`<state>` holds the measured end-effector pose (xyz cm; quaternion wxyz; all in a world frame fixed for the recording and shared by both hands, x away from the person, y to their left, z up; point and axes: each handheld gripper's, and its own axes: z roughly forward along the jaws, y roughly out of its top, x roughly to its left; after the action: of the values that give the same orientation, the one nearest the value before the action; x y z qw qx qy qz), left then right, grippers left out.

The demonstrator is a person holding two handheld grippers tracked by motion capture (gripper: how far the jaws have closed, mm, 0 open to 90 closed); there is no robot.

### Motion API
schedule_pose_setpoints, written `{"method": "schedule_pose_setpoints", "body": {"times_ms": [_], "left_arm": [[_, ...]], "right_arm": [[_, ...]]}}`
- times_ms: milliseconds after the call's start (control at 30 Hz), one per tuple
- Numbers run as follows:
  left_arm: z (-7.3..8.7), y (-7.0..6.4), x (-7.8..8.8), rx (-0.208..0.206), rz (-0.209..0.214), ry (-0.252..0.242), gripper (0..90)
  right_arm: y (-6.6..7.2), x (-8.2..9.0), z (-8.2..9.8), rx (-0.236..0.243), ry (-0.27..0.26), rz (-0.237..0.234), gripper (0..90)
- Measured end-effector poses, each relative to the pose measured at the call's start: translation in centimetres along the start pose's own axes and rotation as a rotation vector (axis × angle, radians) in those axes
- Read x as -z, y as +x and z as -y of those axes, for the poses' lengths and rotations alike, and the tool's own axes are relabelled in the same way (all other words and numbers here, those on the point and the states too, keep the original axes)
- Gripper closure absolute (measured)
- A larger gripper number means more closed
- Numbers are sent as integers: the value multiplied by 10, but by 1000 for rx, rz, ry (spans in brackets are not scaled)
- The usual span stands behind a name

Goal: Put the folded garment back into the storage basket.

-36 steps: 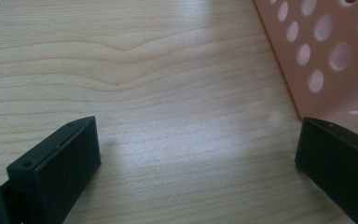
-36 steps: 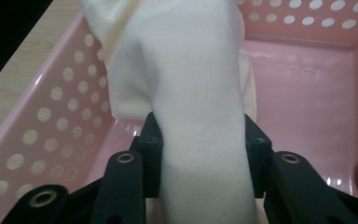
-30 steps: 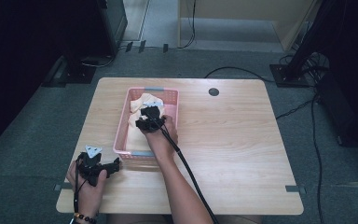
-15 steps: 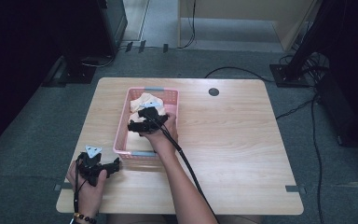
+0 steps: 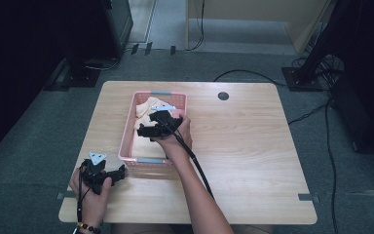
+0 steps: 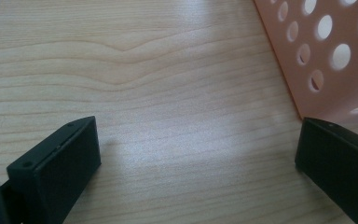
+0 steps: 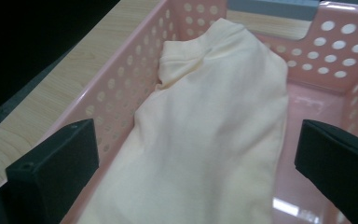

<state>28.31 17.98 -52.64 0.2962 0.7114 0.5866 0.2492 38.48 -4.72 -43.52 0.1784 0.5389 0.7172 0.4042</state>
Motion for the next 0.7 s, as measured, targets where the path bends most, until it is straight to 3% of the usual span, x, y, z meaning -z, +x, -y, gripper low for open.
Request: {"method": "schedule_pose_setpoints", "body": {"times_ms": [333,700], "left_arm": [[0,0,0,-2,0,0,0],[0,0,0,0,-1,-1,0]], "right_arm": [[-27,25,1,2,-32,29,0],[-59,38,11,-4,-27,76,0]]}}
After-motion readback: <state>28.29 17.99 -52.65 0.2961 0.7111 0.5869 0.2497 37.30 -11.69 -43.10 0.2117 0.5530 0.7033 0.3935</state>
